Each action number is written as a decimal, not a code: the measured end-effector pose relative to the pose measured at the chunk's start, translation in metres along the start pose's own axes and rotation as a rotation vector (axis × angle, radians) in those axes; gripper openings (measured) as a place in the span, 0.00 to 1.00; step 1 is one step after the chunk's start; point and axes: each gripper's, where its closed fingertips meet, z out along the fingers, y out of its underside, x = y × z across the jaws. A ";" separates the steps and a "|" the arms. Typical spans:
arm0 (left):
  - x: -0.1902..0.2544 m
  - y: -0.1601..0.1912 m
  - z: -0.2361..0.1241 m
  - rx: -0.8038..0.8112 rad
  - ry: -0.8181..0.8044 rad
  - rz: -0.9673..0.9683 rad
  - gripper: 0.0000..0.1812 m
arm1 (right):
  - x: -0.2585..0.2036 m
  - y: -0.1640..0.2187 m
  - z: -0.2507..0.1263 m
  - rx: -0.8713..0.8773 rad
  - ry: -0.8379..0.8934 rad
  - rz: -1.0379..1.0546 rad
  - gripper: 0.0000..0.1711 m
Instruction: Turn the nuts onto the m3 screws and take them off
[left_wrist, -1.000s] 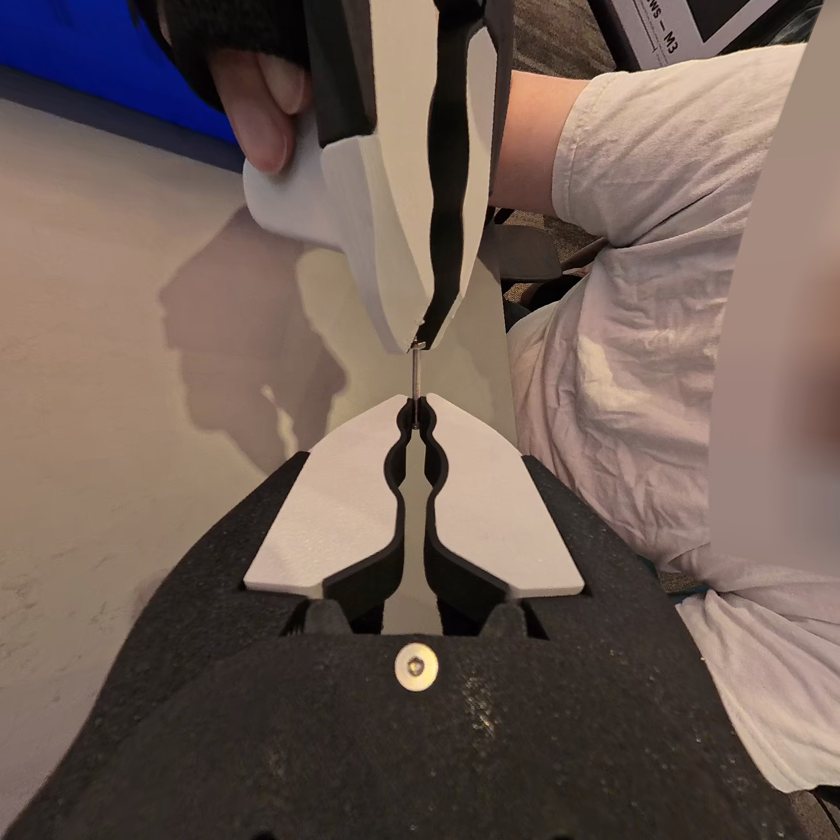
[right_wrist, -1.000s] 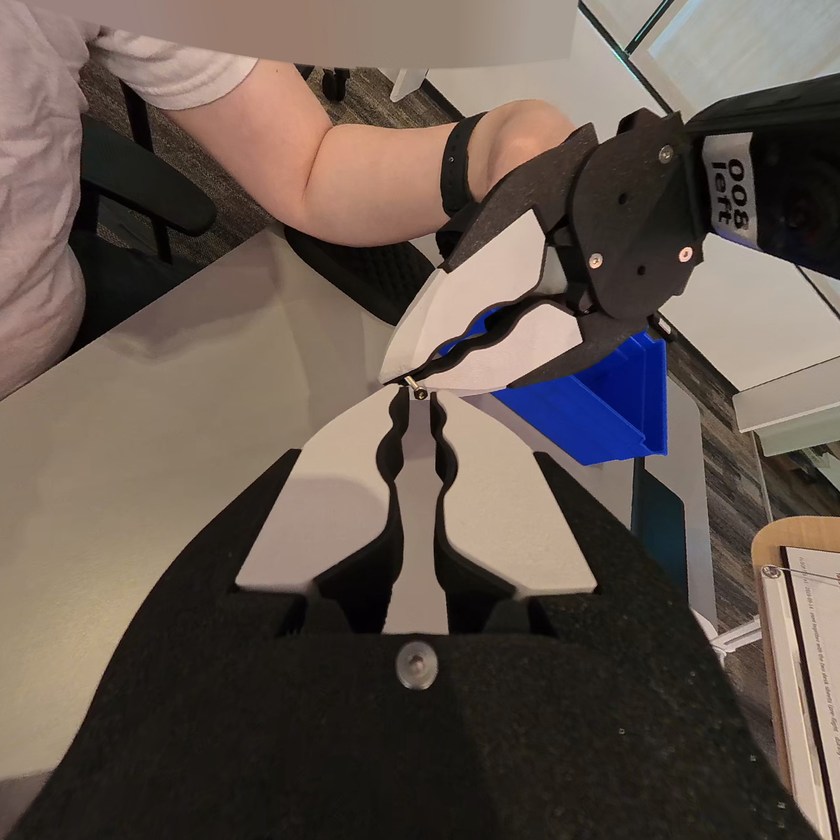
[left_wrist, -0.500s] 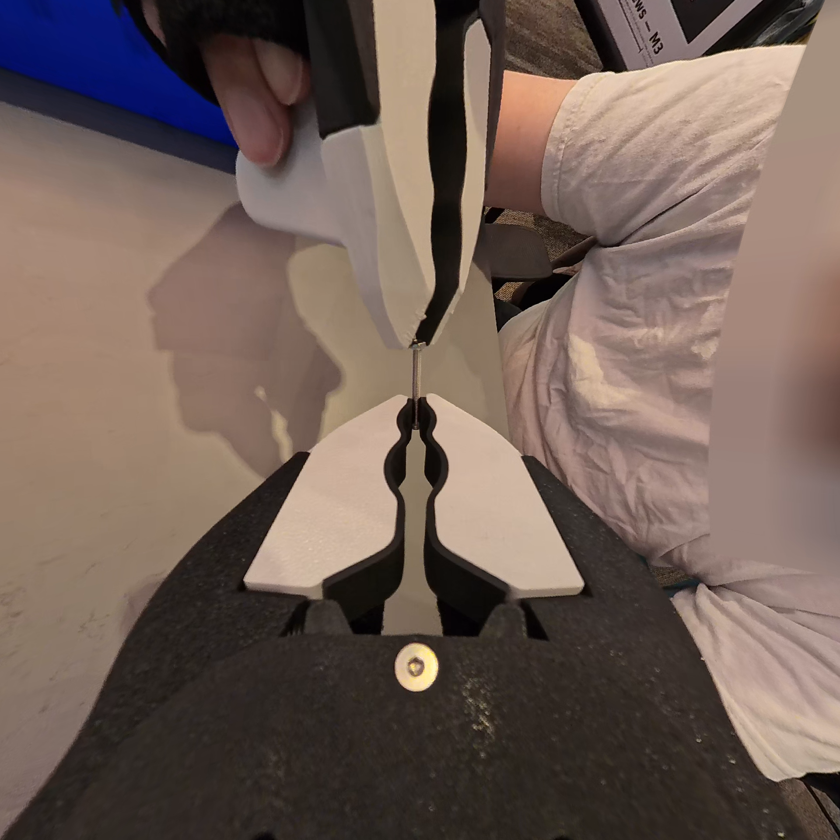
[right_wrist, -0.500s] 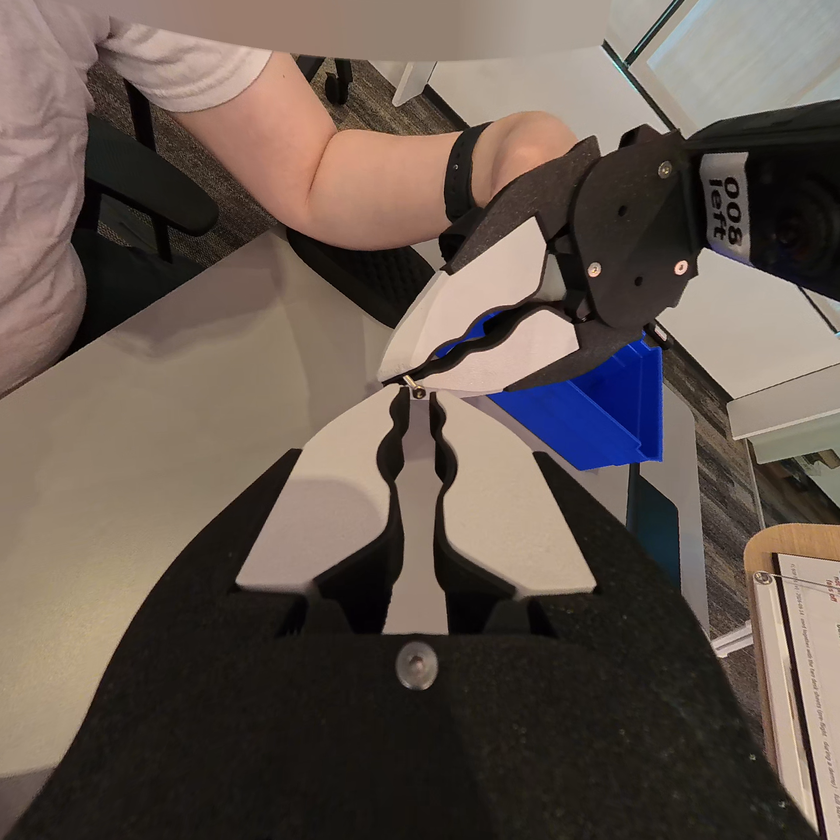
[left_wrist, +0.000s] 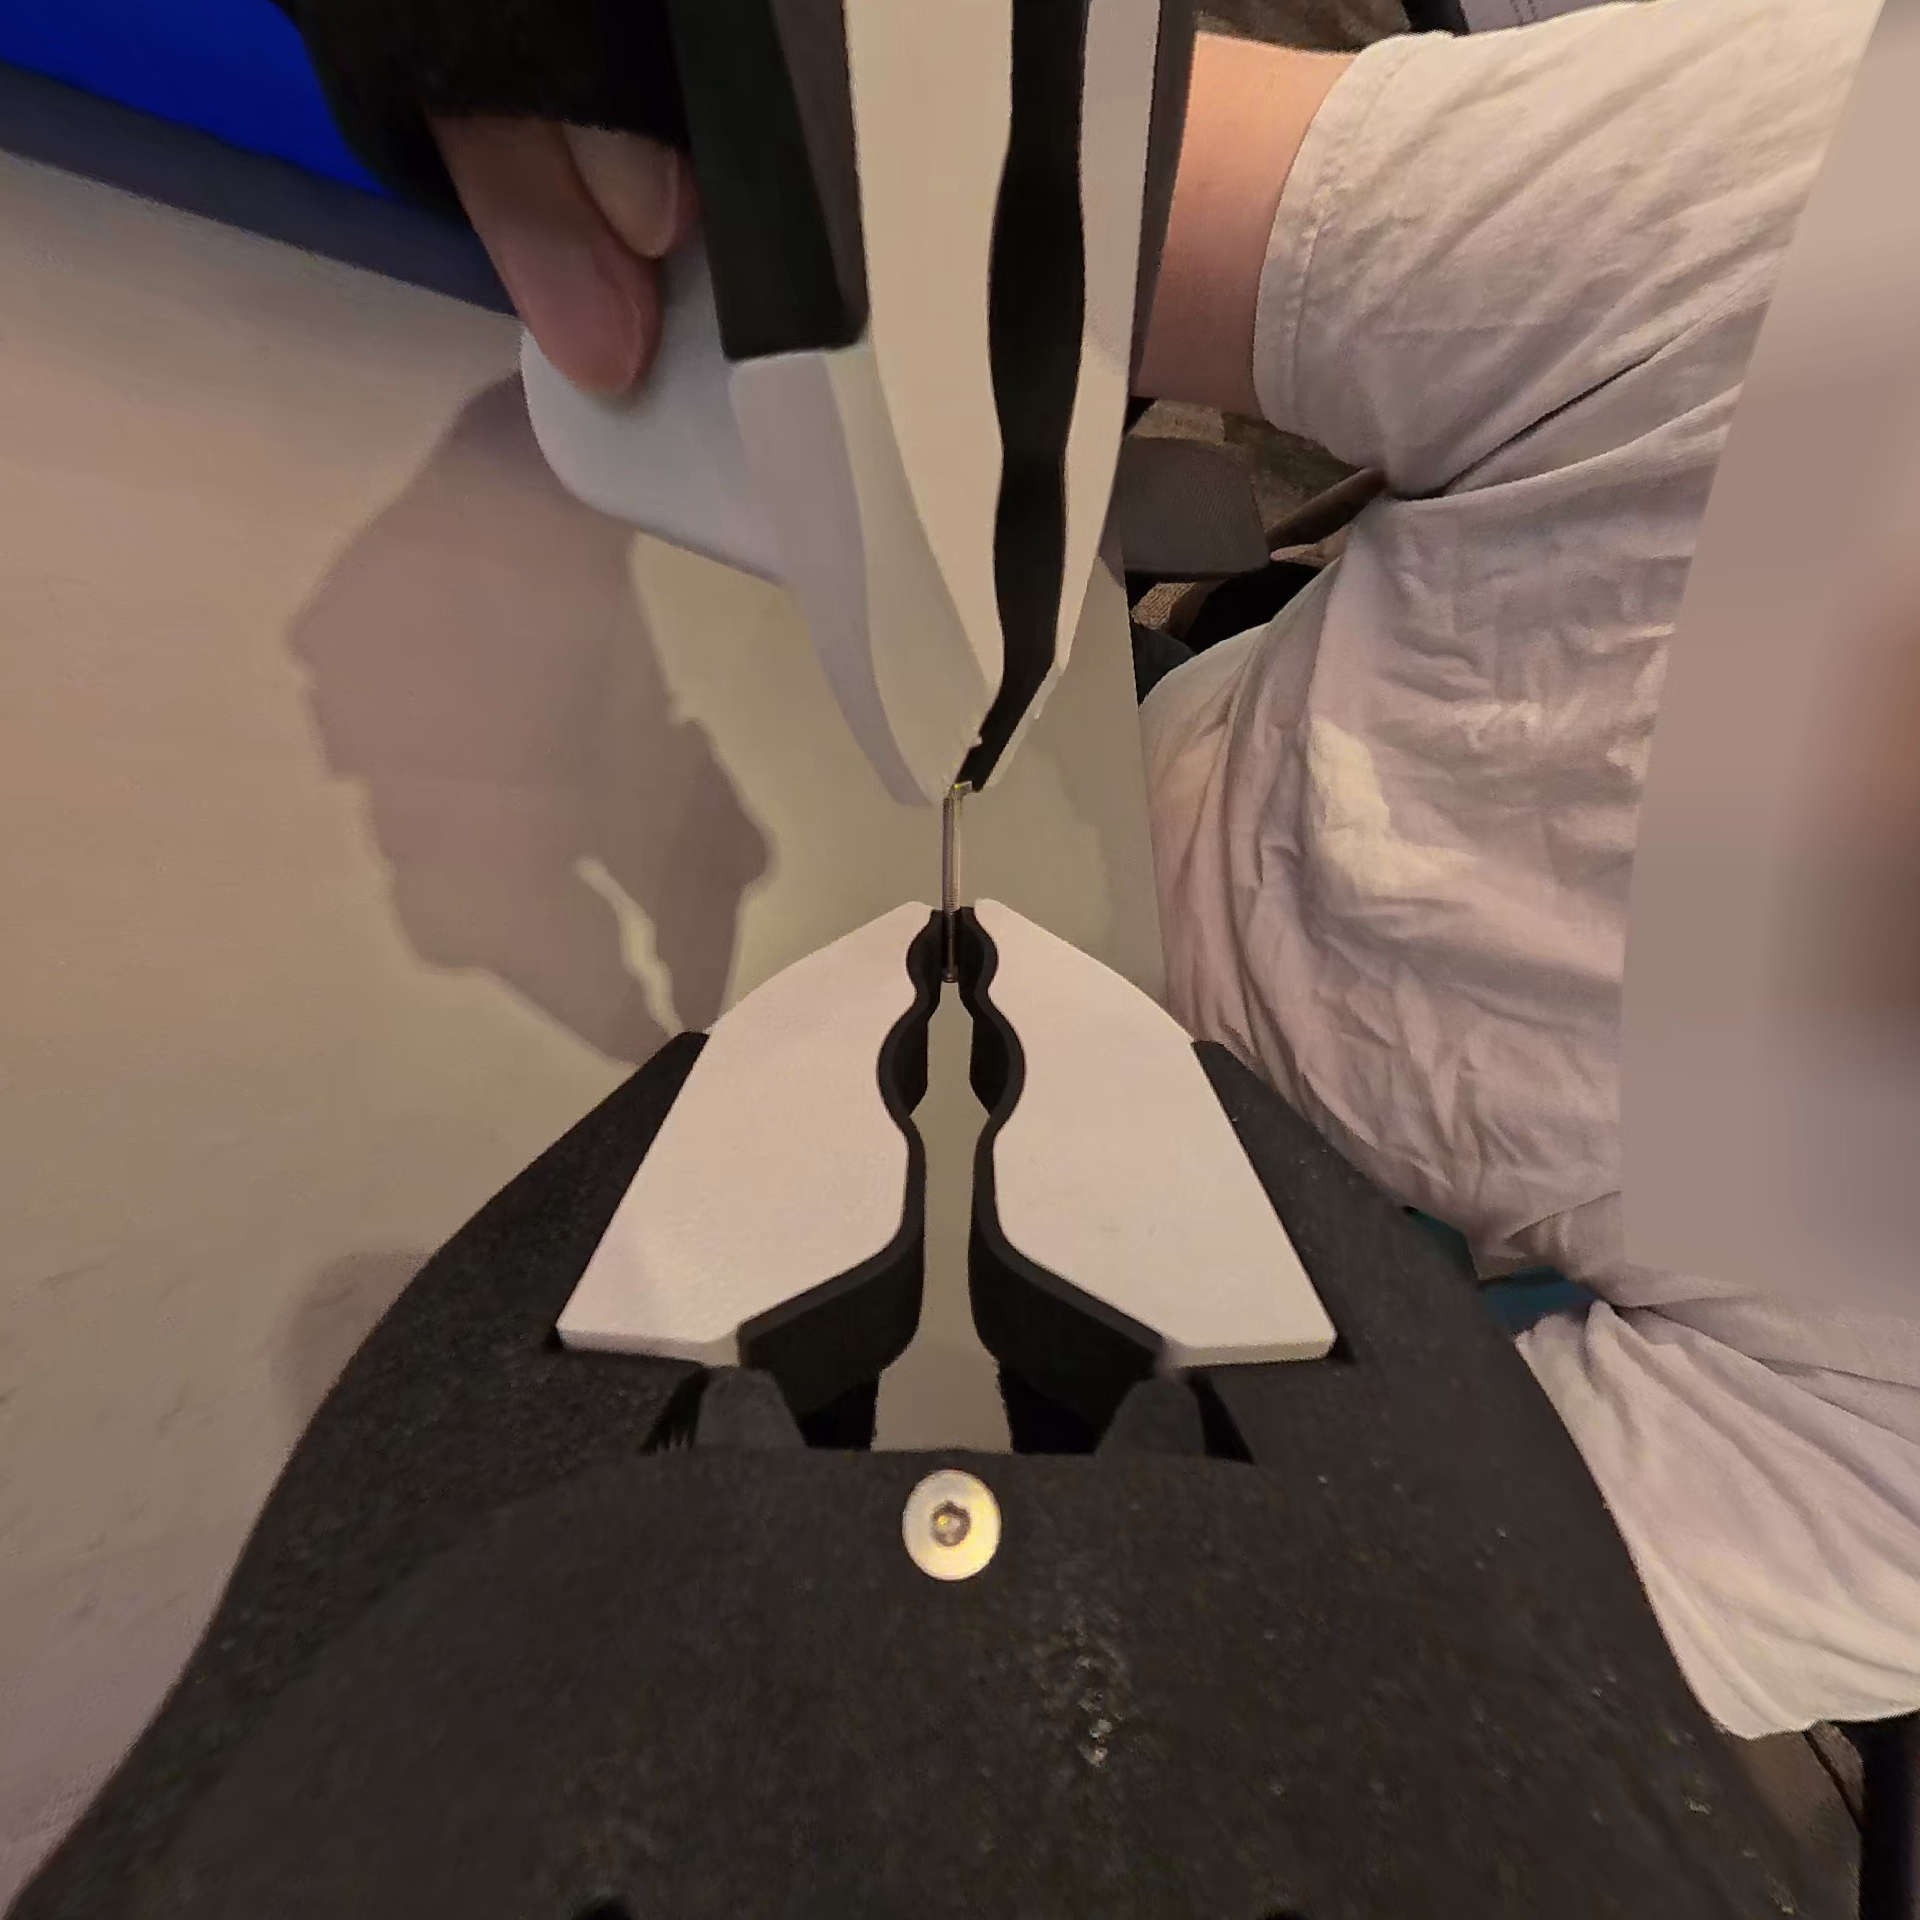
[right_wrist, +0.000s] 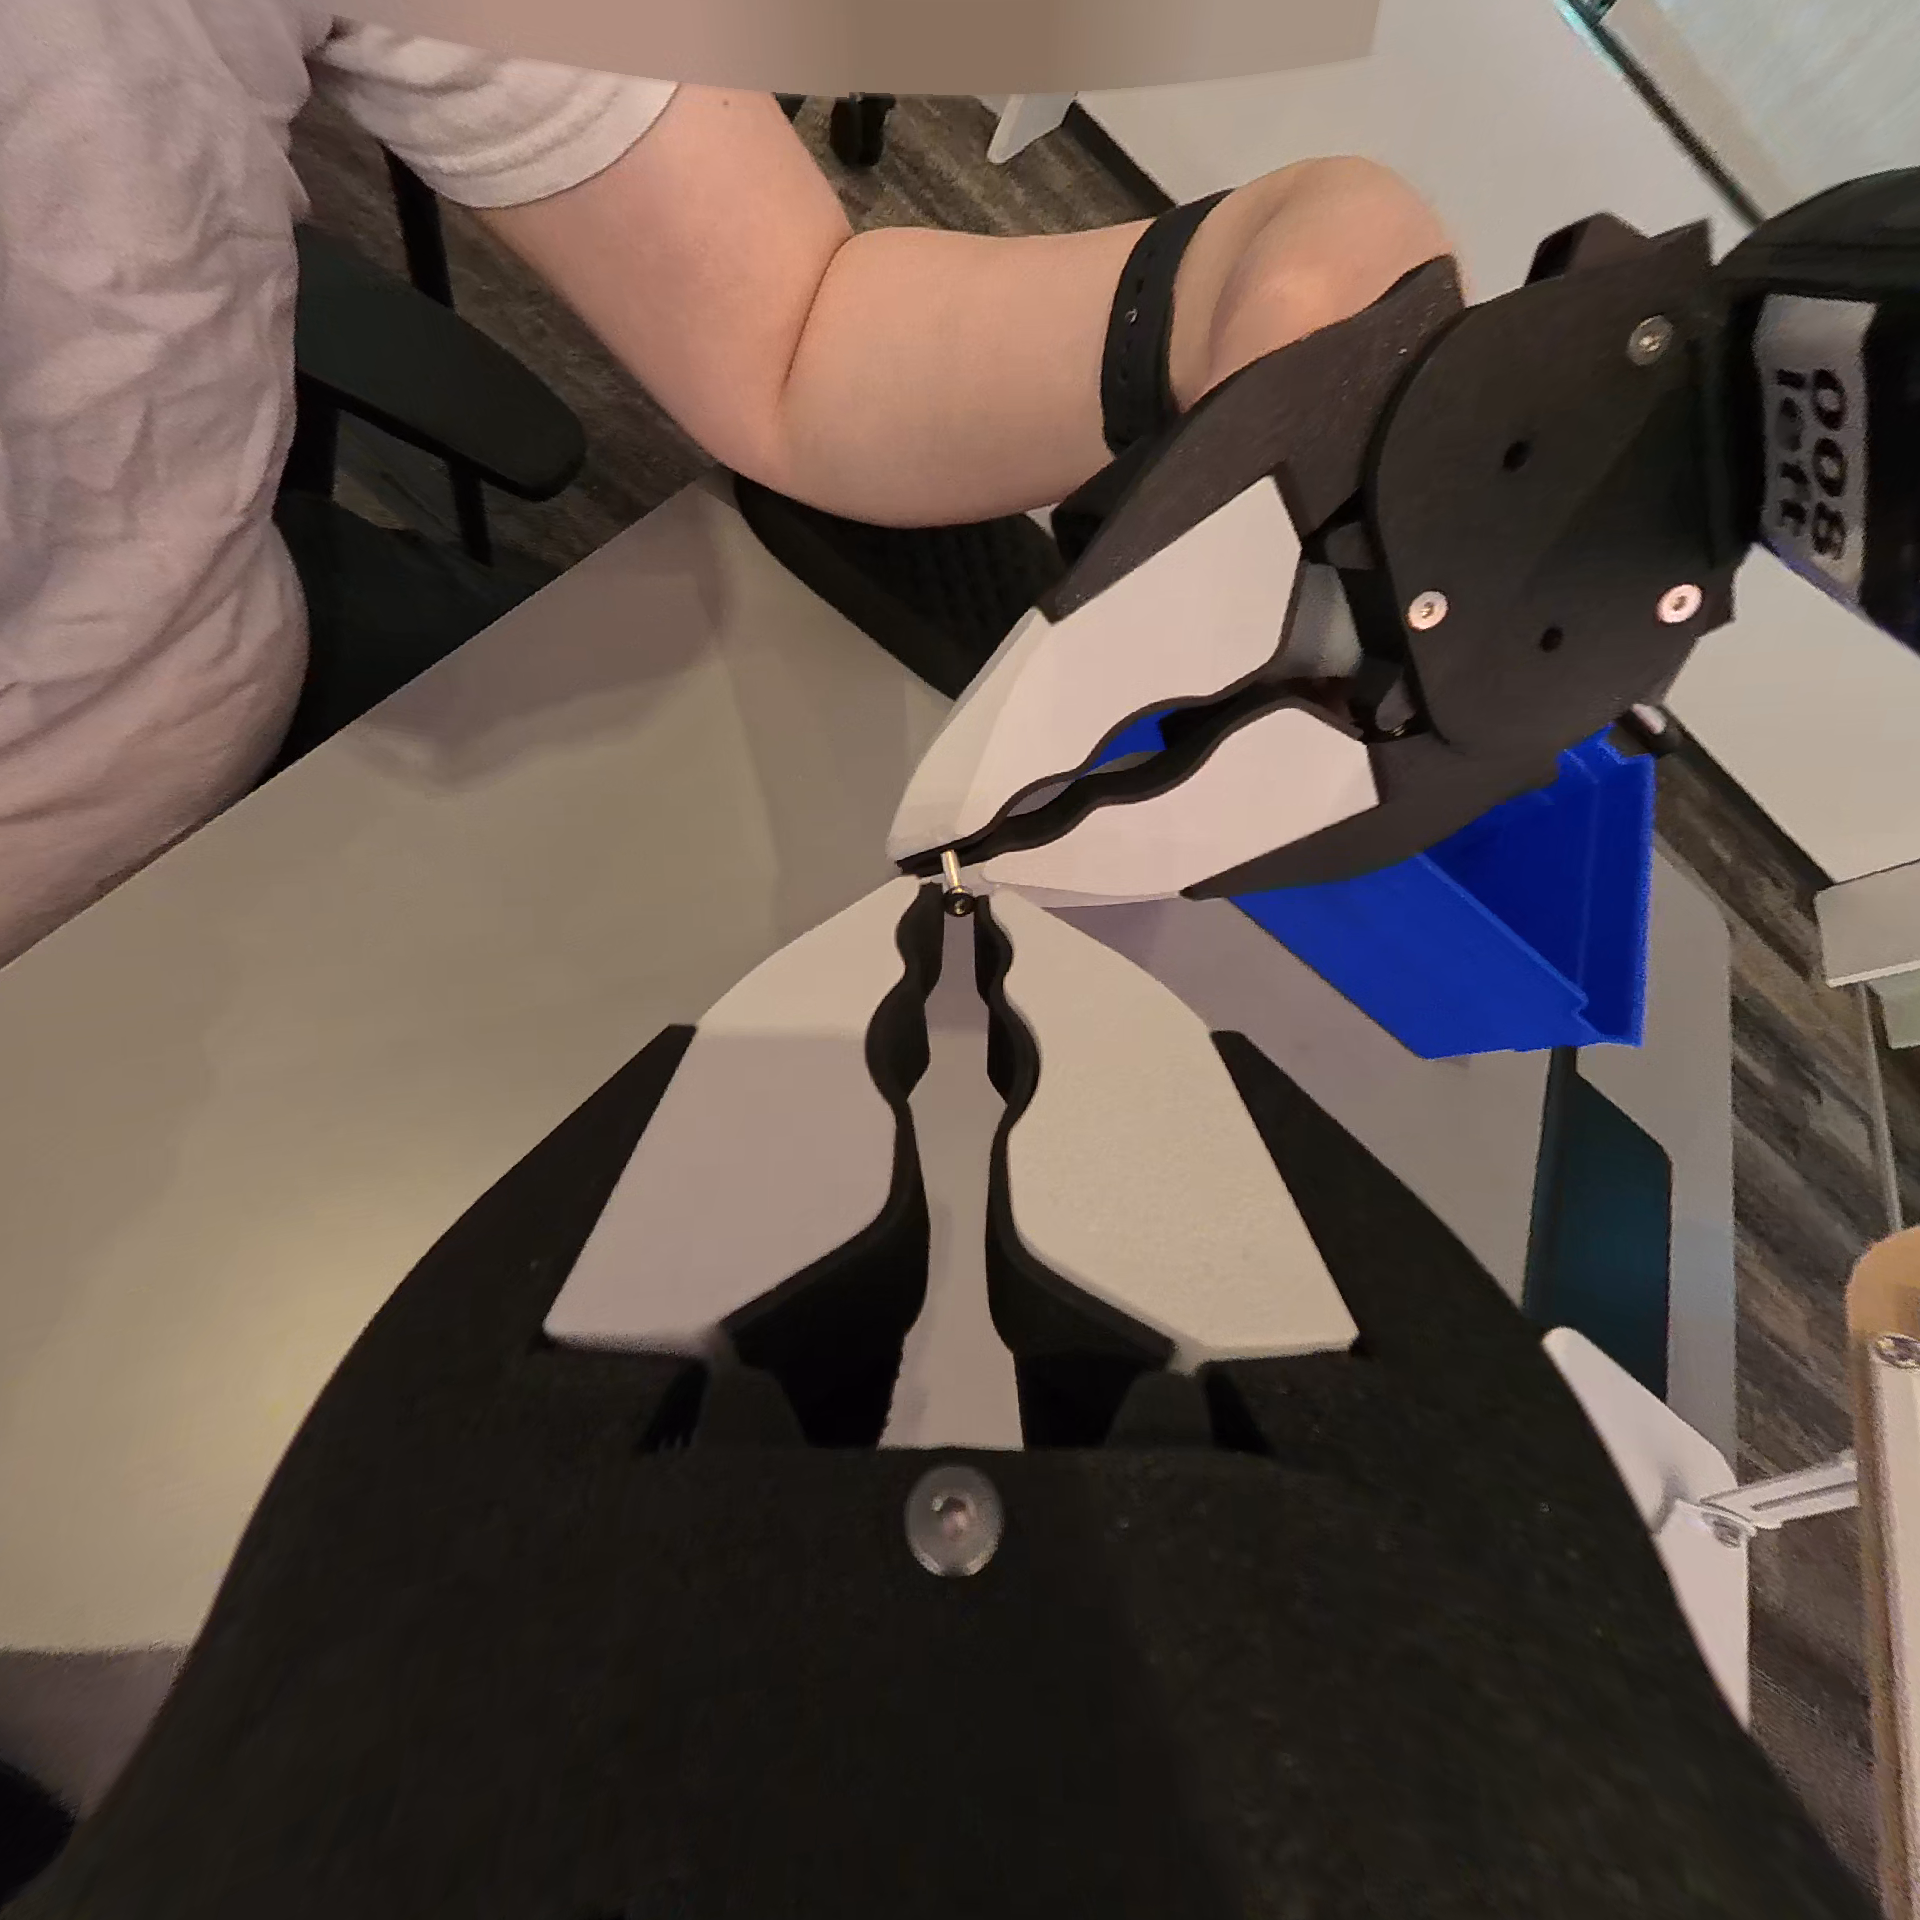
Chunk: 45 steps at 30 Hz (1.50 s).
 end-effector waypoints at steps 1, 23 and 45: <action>0.000 0.001 0.002 -0.011 0.005 -0.003 0.01 | -0.002 0.001 0.001 -0.010 -0.015 0.004 0.03; -0.025 0.001 0.001 0.002 -0.103 -0.094 0.01 | 0.020 0.018 0.003 -0.116 0.064 0.237 0.03; -0.050 0.011 0.004 -0.050 -0.226 -0.153 0.01 | 0.025 0.040 0.010 -0.104 -0.045 0.742 0.03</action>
